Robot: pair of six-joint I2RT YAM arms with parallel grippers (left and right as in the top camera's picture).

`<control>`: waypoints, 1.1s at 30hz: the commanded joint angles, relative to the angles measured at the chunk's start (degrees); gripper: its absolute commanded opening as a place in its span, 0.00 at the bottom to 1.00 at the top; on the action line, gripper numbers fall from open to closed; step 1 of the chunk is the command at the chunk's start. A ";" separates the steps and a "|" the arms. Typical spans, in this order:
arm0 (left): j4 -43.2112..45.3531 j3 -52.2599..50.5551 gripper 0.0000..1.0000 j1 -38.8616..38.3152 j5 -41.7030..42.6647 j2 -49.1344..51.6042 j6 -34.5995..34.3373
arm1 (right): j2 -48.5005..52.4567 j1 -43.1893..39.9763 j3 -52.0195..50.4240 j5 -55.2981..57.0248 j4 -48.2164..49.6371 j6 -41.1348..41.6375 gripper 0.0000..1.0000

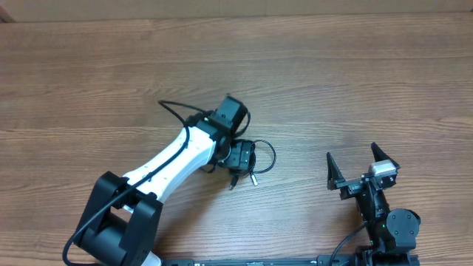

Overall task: Untangle cables
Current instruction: 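Close the left gripper on the bundle and lift it off the table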

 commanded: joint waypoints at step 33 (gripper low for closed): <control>8.22 -2.14 0.59 0.39 -2.32 8.07 -13.86 | -0.57 -0.22 -0.61 -0.11 0.26 -0.04 1.00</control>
